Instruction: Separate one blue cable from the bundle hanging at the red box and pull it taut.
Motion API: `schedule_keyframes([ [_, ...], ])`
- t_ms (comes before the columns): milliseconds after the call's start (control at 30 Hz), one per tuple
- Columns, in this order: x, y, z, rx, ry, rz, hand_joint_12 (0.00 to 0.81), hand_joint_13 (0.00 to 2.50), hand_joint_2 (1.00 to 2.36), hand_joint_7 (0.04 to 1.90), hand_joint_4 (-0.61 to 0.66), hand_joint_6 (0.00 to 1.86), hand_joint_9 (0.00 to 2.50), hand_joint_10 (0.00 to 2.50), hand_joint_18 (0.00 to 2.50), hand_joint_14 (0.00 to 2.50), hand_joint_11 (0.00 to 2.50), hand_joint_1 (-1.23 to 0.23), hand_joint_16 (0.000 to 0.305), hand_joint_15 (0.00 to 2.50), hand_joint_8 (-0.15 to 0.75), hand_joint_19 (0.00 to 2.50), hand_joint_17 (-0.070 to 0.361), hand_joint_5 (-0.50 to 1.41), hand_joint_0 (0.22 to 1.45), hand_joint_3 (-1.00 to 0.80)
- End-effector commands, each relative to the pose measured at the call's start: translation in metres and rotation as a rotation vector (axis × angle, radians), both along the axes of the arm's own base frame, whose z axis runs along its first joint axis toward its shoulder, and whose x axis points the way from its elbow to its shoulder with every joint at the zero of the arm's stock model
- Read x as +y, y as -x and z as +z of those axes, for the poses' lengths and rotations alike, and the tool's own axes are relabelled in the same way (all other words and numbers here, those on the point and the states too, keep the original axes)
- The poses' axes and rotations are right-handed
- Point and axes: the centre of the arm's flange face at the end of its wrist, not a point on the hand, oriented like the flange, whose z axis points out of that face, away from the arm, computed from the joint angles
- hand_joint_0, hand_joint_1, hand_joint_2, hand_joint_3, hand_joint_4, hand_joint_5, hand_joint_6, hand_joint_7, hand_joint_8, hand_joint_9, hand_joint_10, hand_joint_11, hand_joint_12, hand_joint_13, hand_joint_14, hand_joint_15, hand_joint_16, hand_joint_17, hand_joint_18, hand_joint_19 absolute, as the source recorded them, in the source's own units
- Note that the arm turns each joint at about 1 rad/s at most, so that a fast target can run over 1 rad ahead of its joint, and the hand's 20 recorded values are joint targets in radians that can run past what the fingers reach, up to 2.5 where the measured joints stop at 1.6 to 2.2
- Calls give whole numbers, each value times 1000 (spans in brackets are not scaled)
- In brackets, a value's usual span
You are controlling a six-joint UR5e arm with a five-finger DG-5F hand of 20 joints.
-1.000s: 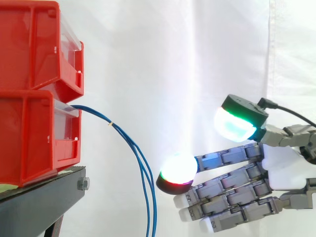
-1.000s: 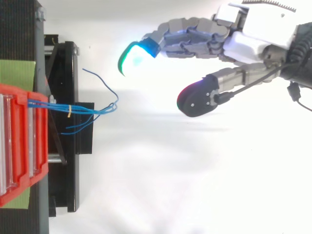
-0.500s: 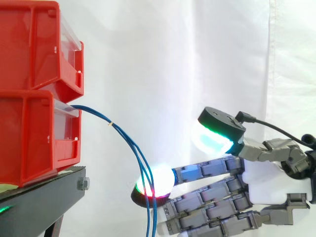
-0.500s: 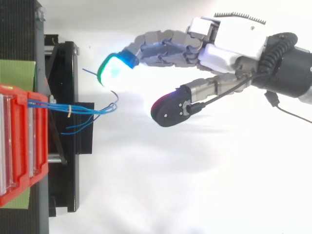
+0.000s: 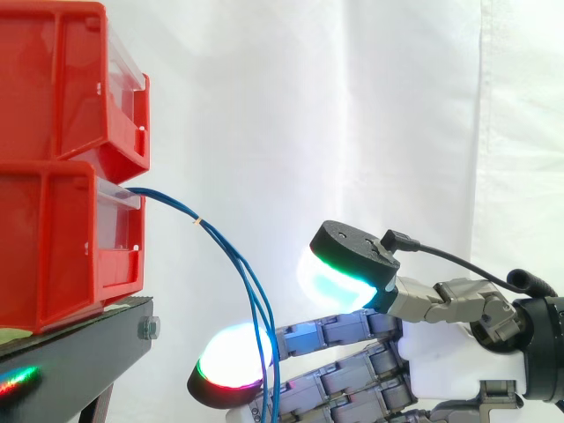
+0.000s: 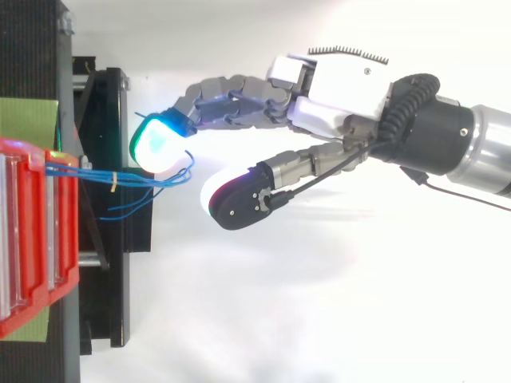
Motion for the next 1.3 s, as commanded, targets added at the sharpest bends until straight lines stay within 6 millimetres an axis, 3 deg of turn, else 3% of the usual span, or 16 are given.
schedule_keyframes([
  [0,1,-1,0,-4,-2,4,309,501,1000,807,299,502,473,7,314,4,228,-705,33,121,315,23,75,-184,495,-500],
  [867,9,-12,18,-43,-47,47,296,597,1000,848,324,503,604,8,399,7,283,-697,30,176,311,69,69,-159,519,-500],
  [1267,14,-15,11,-57,-51,53,293,609,1000,901,320,503,634,10,417,8,328,-692,30,189,308,88,68,-150,540,-500],
])
